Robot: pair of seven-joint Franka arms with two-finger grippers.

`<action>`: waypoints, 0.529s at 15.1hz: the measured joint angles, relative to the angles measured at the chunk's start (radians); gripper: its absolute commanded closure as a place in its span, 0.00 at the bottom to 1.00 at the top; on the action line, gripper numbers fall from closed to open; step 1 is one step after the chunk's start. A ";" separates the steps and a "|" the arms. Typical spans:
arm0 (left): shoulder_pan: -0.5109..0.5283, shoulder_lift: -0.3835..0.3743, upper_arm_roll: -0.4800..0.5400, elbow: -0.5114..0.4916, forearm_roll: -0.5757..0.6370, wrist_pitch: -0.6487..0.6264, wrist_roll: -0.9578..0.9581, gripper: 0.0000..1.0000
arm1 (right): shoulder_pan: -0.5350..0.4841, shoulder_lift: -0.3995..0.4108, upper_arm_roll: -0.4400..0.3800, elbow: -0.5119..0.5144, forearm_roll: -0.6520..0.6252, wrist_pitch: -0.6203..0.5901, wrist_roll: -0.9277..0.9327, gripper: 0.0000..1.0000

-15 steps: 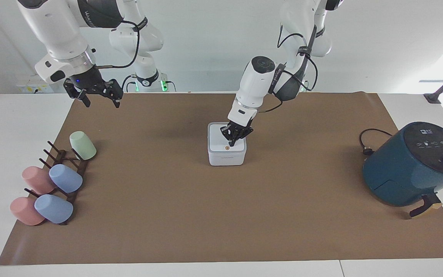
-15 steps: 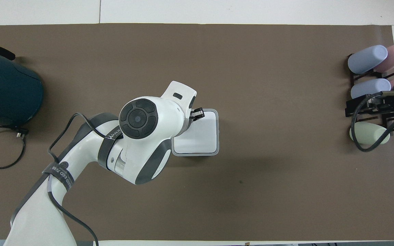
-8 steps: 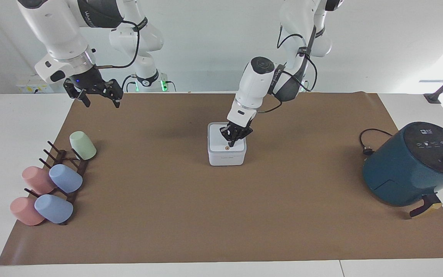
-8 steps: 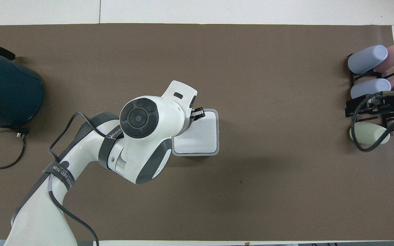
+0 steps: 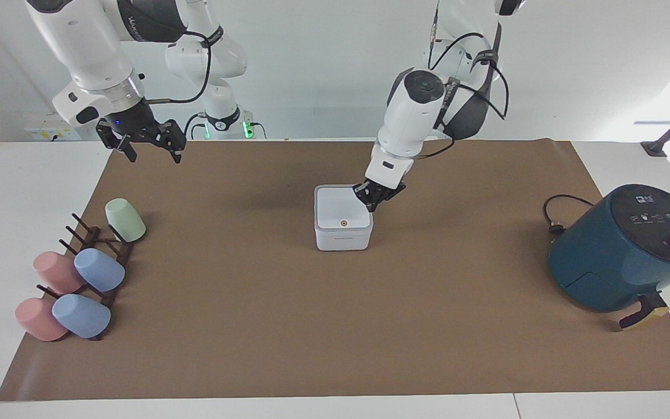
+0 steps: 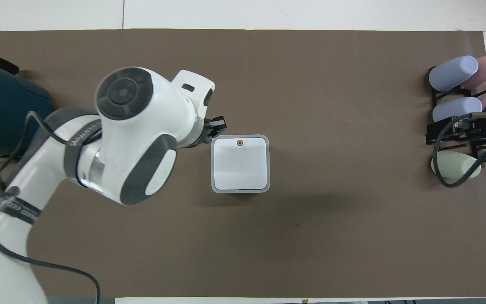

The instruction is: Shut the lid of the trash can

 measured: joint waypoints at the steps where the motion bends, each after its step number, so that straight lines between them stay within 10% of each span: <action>1: 0.045 -0.023 0.002 0.009 0.000 -0.049 0.052 0.00 | 0.000 0.000 0.000 0.000 0.000 0.000 0.000 0.00; 8: 0.412 -0.167 0.011 0.012 0.027 -0.313 0.605 0.00 | 0.000 0.000 0.000 0.000 0.000 0.000 0.000 0.00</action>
